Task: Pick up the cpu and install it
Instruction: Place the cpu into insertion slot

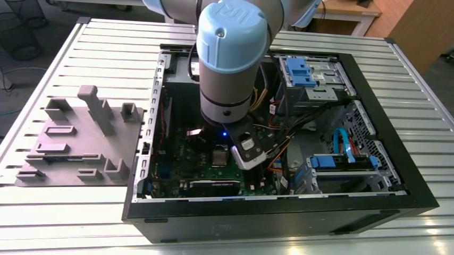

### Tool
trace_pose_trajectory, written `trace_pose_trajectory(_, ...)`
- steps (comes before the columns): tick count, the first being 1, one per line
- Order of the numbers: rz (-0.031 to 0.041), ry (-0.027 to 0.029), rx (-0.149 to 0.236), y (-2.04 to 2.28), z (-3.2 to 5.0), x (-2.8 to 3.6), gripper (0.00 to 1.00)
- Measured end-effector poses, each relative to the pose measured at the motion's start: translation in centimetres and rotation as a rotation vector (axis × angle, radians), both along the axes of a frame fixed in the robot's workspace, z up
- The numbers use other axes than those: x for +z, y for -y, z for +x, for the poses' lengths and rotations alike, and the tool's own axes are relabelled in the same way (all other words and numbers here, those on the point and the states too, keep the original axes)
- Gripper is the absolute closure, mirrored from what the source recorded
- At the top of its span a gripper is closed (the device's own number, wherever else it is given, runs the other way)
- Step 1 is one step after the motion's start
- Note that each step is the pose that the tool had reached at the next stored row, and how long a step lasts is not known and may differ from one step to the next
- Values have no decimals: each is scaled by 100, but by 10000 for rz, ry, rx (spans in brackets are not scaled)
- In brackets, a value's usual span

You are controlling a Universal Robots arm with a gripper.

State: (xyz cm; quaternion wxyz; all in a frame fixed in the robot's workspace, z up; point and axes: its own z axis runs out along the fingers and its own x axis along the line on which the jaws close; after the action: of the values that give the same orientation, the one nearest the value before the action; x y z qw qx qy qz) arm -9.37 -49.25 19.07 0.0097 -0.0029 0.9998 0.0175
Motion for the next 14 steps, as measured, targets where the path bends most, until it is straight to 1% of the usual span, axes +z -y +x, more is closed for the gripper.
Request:
trace_pose_trajectory(9,-2,-1,-2,0,-1,-2,53)
trace_pose_trajectory(11,-1,1,-2,0,0,-3,57)
trace_pose_trajectory(14,1,3,-1,0,0,-4,57)
